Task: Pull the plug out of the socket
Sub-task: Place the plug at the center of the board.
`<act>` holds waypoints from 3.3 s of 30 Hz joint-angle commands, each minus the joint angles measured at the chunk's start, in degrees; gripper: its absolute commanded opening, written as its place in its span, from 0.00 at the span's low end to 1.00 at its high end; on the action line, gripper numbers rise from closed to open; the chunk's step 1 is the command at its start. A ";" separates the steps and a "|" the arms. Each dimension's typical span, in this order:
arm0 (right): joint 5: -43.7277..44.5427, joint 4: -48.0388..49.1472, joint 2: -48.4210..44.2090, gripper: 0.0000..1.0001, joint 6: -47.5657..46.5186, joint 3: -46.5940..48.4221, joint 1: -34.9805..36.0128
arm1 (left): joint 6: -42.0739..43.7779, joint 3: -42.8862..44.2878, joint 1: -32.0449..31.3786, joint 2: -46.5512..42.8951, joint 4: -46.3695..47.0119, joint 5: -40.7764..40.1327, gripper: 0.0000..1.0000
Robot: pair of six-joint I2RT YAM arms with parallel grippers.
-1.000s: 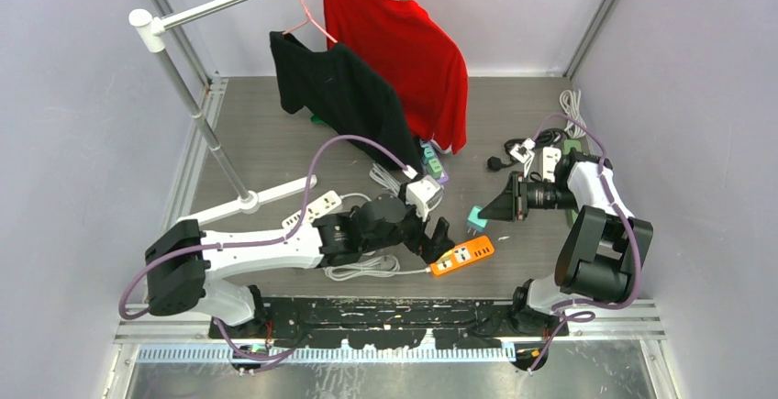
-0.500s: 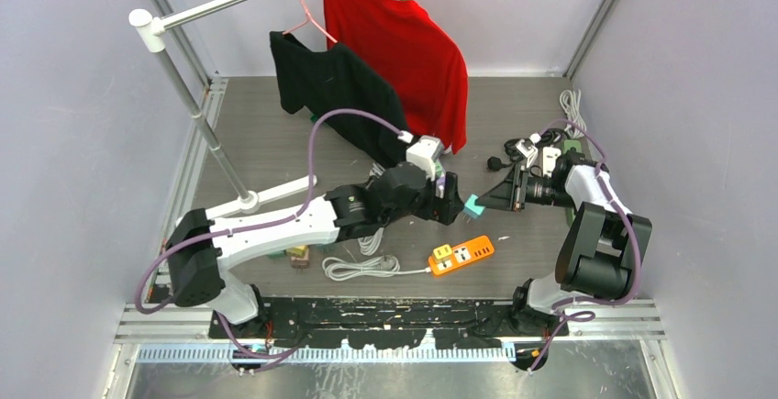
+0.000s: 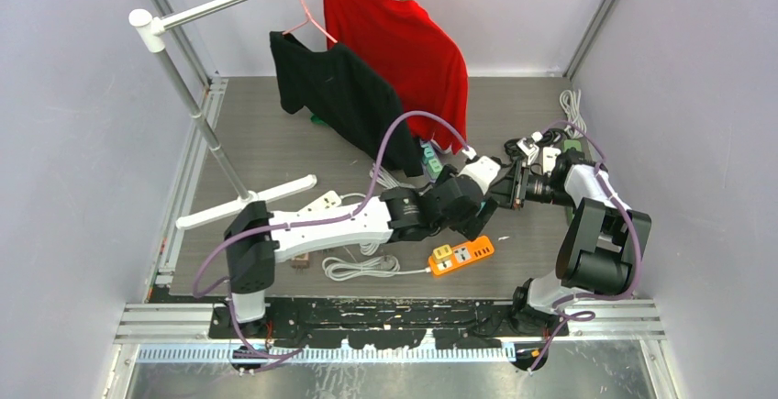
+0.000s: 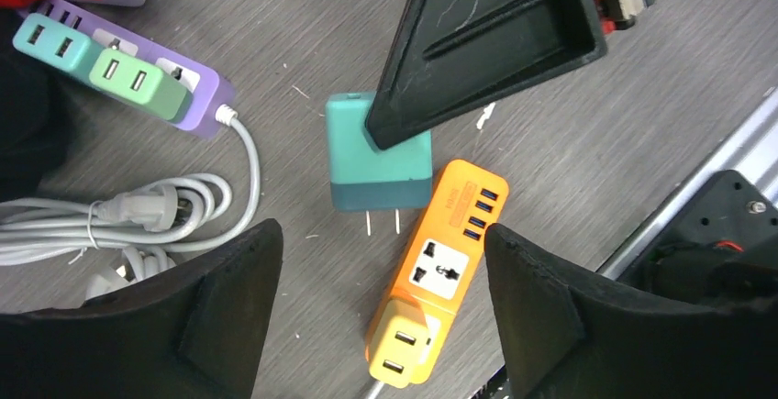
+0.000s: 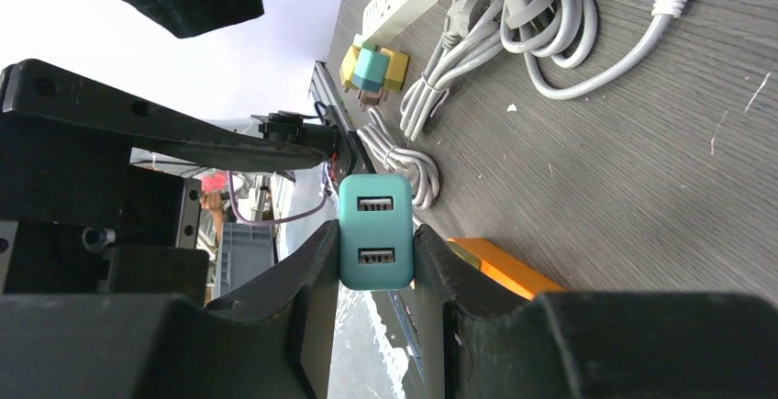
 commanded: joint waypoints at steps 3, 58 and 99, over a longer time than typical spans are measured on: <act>-2.70 0.63 -0.32 0.06 0.95 -0.20 -0.27 | 2.36 8.93 0.50 5.14 -4.75 -1.23 0.68; -0.08 -10.44 1.06 0.68 -18.03 0.87 -2.57 | -21.13 -19.20 3.77 -12.81 -29.77 -18.14 0.00; -0.09 -10.70 1.27 0.68 -18.97 0.61 -3.06 | -16.41 -20.41 13.34 -2.99 -36.17 -17.54 0.20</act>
